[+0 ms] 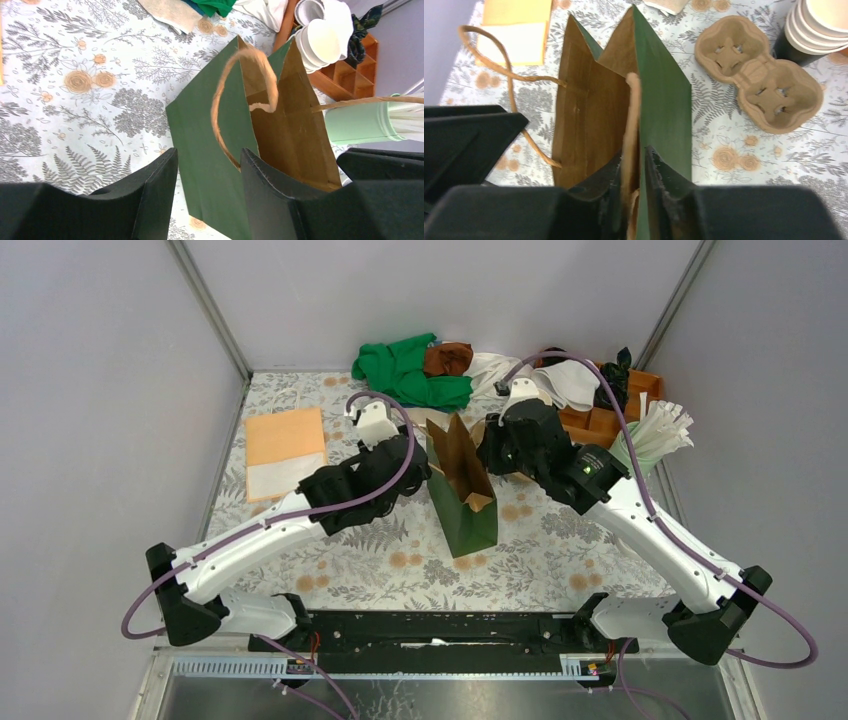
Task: Pack the takeout coffee
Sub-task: Open the takeout bag at the center of the board.
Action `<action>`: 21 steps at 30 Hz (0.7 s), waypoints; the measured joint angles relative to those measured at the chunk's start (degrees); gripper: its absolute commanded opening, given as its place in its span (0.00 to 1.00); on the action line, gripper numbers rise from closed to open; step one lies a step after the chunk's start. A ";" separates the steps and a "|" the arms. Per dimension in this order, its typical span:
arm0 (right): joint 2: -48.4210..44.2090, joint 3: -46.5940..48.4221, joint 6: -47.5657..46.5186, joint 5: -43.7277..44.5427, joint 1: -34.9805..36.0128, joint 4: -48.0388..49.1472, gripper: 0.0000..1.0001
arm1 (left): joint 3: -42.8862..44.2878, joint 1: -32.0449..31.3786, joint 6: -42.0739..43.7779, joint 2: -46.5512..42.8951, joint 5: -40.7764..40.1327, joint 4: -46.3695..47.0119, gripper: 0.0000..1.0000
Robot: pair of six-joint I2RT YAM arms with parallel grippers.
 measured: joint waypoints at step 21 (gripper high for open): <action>3.93 8.55 -3.63 4.96 0.11 -11.96 0.71 | 0.28 8.72 10.45 -2.97 12.61 4.37 0.61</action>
